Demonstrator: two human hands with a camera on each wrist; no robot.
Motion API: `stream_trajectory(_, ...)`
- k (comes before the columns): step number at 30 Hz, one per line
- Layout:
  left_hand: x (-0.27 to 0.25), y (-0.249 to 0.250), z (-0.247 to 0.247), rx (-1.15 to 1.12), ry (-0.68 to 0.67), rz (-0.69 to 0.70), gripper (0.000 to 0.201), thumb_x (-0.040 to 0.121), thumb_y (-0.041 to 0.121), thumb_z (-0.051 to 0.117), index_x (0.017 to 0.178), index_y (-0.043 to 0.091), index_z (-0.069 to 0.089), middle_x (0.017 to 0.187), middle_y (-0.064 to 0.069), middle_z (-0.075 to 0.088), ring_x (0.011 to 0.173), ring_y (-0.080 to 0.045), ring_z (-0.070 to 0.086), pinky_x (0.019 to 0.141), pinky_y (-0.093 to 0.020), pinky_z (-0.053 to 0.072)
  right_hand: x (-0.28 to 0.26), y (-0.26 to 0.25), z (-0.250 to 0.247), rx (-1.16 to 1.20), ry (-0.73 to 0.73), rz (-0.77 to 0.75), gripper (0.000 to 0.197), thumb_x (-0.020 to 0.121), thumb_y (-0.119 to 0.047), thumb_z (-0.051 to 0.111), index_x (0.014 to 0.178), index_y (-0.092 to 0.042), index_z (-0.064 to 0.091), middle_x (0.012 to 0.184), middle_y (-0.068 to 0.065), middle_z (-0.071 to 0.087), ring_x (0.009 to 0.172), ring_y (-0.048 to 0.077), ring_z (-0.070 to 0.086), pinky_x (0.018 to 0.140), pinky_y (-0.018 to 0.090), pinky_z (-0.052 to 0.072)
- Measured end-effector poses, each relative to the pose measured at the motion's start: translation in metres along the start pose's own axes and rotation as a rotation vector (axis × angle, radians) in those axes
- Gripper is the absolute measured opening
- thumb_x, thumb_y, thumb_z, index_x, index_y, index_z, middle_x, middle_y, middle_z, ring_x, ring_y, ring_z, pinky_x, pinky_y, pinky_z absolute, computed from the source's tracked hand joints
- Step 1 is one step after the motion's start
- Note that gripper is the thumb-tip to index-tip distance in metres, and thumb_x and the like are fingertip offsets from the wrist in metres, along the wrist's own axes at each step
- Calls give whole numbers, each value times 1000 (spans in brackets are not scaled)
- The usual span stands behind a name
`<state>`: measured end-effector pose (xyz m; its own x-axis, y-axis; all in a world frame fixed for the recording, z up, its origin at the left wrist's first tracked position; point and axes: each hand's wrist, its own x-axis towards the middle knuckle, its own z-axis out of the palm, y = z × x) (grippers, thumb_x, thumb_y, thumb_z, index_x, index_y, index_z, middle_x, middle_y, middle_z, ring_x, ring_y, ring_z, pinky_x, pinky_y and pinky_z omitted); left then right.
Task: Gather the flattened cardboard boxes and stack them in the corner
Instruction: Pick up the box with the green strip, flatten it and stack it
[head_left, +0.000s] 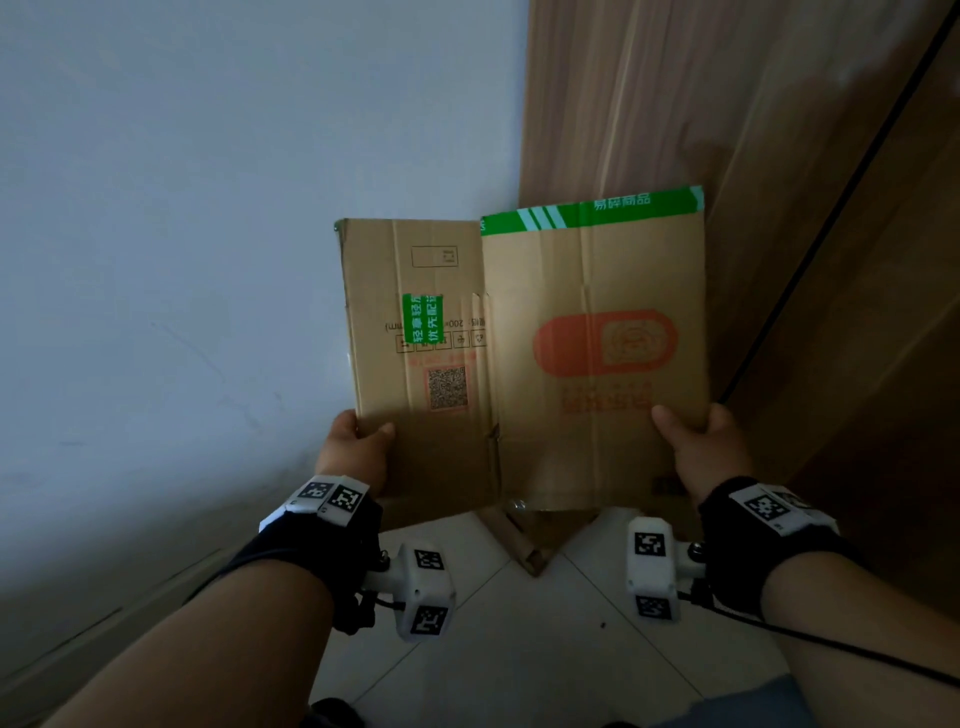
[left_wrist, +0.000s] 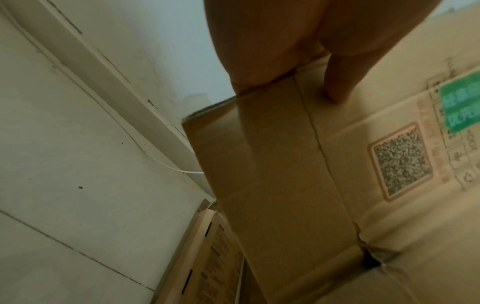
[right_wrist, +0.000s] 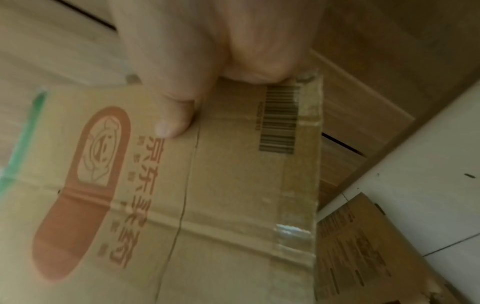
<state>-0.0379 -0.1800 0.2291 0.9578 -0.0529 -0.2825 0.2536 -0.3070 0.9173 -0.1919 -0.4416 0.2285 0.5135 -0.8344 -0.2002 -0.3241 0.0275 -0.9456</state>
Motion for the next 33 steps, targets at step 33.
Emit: stream_trajectory(33,-15,6,21,-35,-5,72,31,93,16,45,122,19,53,99,-3,62,93,-27,61,93,-42,51,-25,-9,34,-168,-45,-96,69,83,-22,64,141,-22,27,132,6,49,104,22,53,81,32,49)
